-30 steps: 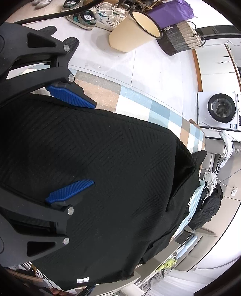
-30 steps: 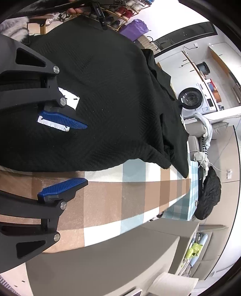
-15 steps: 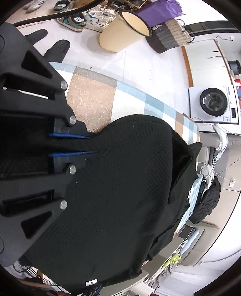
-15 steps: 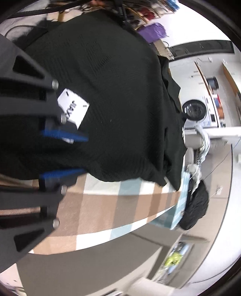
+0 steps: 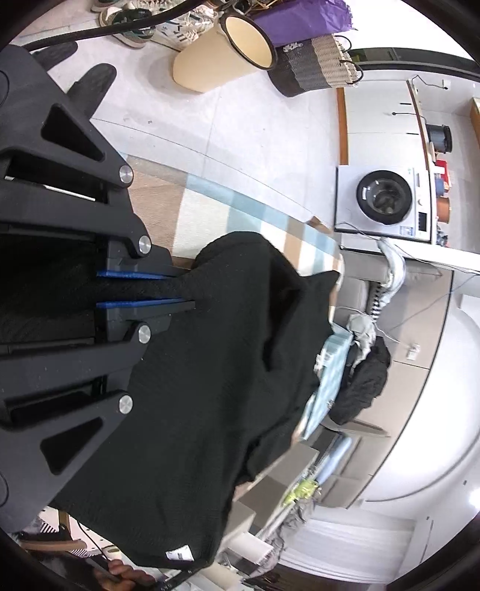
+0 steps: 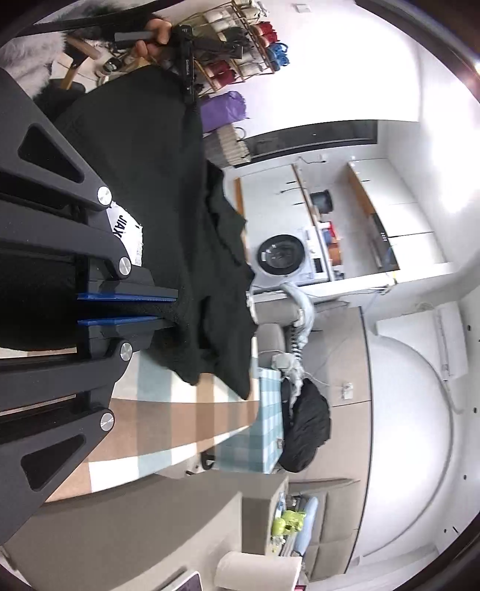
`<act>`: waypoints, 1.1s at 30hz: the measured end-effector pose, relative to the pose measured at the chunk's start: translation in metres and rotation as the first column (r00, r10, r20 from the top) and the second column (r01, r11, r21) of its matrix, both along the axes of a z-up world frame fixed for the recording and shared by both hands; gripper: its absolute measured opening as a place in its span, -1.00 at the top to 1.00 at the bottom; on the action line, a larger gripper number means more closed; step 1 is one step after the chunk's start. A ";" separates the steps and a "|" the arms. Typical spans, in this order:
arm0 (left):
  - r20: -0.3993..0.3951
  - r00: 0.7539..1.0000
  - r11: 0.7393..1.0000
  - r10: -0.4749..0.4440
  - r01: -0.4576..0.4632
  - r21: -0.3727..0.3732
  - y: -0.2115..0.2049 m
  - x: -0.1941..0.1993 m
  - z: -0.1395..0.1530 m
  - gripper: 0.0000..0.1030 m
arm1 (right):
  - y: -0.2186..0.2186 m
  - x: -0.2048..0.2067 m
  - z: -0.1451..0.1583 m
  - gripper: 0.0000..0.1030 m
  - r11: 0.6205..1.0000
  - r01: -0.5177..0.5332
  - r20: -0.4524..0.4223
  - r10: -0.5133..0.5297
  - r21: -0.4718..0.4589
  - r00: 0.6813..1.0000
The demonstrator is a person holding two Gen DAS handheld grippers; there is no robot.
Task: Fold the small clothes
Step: 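Grasp the hem with both tools and lift it toward the collar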
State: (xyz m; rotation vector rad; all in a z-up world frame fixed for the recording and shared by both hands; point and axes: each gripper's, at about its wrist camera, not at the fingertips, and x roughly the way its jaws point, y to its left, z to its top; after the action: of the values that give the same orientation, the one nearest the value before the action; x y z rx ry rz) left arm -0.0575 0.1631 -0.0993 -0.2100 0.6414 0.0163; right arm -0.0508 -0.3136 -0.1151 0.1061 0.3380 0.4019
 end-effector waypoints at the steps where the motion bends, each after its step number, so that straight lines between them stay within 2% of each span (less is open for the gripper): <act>1: 0.009 1.000 1.000 -0.001 0.001 -0.003 0.001 -0.003 0.003 0.89 | 0.000 -0.001 0.001 0.88 1.000 0.000 0.006 0.000 0.012 1.000; 10: 0.130 0.991 0.998 0.003 0.006 -0.069 0.016 -0.038 0.046 0.90 | -0.026 -0.009 0.010 0.88 0.996 0.048 0.034 -0.051 0.081 0.998; 15: 0.126 0.992 0.999 0.021 -0.015 -0.049 0.015 -0.034 0.054 0.90 | -0.027 0.002 0.025 0.88 0.992 0.064 -0.004 -0.064 0.108 0.998; 18: 0.109 0.994 0.998 0.032 -0.026 -0.064 0.019 -0.017 0.053 0.90 | -0.022 0.019 0.033 0.88 0.991 0.094 -0.058 -0.088 0.100 0.994; 21: 0.079 0.996 0.998 0.046 -0.042 -0.045 0.019 0.011 0.046 0.90 | -0.017 0.042 0.032 0.88 0.989 0.130 -0.112 -0.121 0.073 0.986; 24: 0.038 0.997 0.998 0.064 -0.064 -0.020 0.017 0.046 0.035 0.90 | -0.010 0.076 0.022 0.88 0.983 0.178 -0.182 -0.168 0.037 0.969; 26: 0.018 0.998 0.997 0.067 -0.067 -0.028 0.018 0.067 0.027 0.89 | -0.009 0.094 0.015 0.88 0.978 0.203 -0.216 -0.188 0.049 0.958; 30: -0.034 0.997 0.997 0.072 -0.073 -0.028 0.018 0.104 0.006 0.89 | -0.005 0.135 -0.004 0.87 0.970 0.242 -0.300 -0.228 0.011 0.926; 33: -0.076 0.994 0.997 0.076 -0.078 -0.023 0.018 0.124 -0.011 0.88 | -0.002 0.152 -0.015 0.83 0.966 0.257 -0.329 -0.249 -0.019 0.911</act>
State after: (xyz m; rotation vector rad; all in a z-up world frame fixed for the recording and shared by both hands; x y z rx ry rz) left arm 0.0663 0.1808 -0.1106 -0.2598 0.7088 0.0907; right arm 0.1015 -0.3160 -0.1305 0.2407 0.6426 0.1279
